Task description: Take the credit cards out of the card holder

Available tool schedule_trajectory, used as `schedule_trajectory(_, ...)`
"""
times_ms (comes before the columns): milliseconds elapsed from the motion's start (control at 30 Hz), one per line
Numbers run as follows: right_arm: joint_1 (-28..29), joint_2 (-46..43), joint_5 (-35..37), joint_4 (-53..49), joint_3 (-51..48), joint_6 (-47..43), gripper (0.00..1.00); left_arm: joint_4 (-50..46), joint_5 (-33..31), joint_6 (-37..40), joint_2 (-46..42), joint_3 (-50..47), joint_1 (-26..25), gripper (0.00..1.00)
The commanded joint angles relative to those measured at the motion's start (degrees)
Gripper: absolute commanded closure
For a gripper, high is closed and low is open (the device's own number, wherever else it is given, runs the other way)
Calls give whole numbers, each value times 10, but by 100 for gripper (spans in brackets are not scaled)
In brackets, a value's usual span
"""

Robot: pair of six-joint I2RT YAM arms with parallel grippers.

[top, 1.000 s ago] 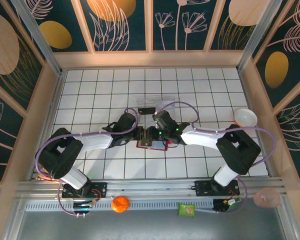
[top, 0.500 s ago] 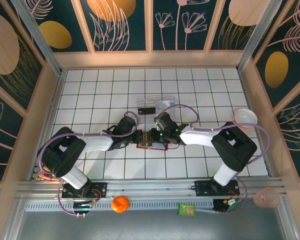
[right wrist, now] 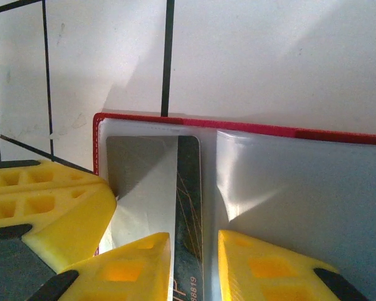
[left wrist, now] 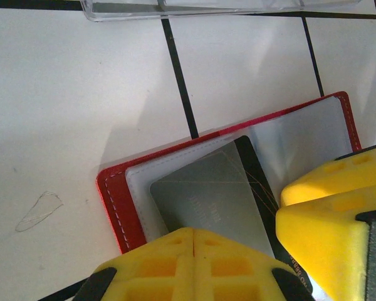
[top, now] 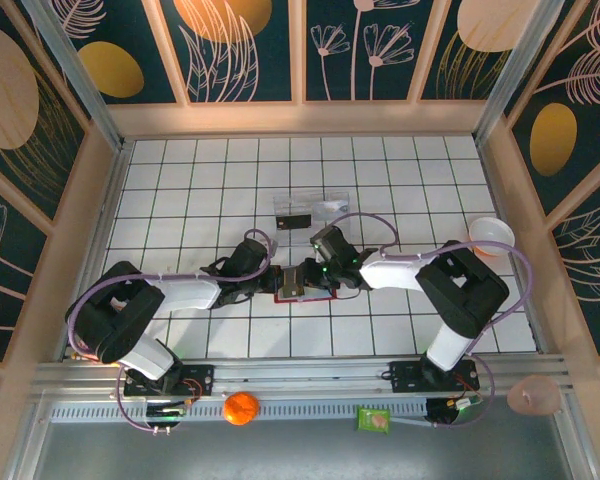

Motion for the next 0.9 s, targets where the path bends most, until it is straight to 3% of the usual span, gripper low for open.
schedule_trajectory(0,-4,19,-58,30,-22,11,74,-44,8,-5,18,-20,-2,100)
schedule_trajectory(233,-12,29,-97,74,-42,26,79,-43,12,-4,27,-14,-3,100)
schedule_trajectory(500,-18,9,-69,66,-54,32,100,-48,7,-4,26,-10,-3,100)
schedule_trajectory(867,-27,-62,-48,18,-68,30,100,-50,9,-2,20,-10,-2,100)
